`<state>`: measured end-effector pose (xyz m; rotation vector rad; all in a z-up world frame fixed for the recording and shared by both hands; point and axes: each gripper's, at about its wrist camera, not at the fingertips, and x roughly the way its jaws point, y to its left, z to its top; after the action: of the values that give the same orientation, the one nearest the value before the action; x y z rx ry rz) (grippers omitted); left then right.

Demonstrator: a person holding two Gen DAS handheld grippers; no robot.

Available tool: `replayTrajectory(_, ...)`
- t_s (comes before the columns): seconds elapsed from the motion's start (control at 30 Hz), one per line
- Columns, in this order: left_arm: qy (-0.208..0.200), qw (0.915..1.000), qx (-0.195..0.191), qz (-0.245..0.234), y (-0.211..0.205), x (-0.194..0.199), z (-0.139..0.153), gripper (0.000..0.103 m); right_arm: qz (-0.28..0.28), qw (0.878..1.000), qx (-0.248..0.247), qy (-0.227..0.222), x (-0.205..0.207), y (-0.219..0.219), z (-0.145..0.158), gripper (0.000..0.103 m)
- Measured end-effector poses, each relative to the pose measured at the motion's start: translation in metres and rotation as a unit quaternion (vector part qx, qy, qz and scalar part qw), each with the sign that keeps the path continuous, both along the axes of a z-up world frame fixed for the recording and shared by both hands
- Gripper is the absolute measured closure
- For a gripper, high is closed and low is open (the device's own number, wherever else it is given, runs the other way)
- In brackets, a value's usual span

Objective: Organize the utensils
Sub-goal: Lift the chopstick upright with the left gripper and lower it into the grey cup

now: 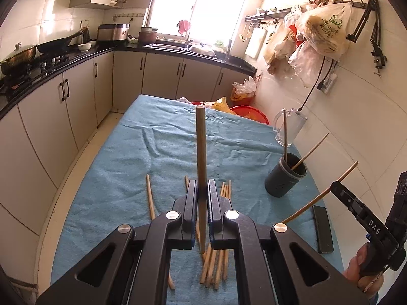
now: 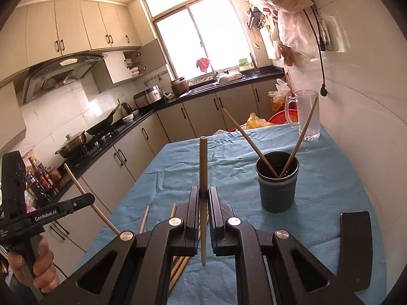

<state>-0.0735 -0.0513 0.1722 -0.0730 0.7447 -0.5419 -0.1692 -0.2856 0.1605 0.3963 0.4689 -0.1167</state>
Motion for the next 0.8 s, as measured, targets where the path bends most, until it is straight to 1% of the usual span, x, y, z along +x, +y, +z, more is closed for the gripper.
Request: replayTrajectory(0.8, -0.010, 0.9993, 0.008, -0.036, -0.030, -0.020, 0.013, 0.097, -0.034, 0.999, 0.020, -0.023, -0.042, -0.030, 0.010, 0.096)
